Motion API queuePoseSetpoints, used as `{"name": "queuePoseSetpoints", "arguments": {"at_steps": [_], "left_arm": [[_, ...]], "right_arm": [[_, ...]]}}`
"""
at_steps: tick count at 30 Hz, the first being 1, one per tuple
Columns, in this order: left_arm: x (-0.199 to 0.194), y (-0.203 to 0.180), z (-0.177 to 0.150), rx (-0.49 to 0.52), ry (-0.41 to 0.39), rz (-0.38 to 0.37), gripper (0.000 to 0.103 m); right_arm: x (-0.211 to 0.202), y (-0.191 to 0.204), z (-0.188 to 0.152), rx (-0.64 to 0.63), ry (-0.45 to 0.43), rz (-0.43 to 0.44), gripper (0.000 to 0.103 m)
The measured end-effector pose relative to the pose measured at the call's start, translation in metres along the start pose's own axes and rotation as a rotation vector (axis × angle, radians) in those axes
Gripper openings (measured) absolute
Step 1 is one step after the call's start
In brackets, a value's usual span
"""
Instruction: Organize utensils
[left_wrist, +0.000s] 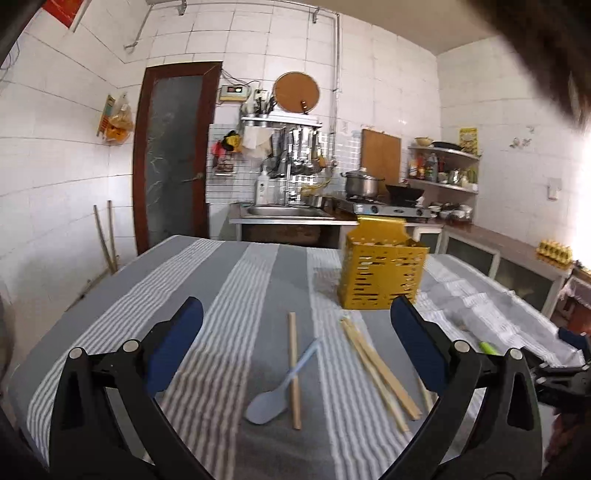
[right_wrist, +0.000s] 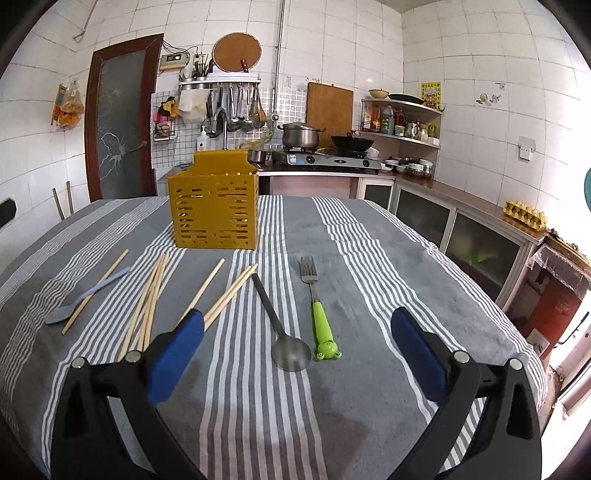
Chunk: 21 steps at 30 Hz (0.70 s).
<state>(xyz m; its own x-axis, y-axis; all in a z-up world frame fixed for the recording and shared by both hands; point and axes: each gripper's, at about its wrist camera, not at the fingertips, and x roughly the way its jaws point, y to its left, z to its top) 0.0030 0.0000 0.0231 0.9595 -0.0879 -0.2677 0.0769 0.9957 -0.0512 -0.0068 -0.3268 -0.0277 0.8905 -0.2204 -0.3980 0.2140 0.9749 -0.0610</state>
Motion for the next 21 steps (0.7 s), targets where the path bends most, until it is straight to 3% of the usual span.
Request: {"name": "queuePoseSetpoints", "arguments": {"at_steps": [7,21], "left_arm": [[0.024,0.005,-0.007,0.0,0.047,0.032,0.098],[0.071,-0.028,-0.022,0.028,0.234,-0.033,0.096]], "right_arm": [[0.006,-0.003,0.008,-0.022,0.013,0.028,0.099],[0.027,-0.007,0.018,-0.038,0.045,0.087,0.095]]}}
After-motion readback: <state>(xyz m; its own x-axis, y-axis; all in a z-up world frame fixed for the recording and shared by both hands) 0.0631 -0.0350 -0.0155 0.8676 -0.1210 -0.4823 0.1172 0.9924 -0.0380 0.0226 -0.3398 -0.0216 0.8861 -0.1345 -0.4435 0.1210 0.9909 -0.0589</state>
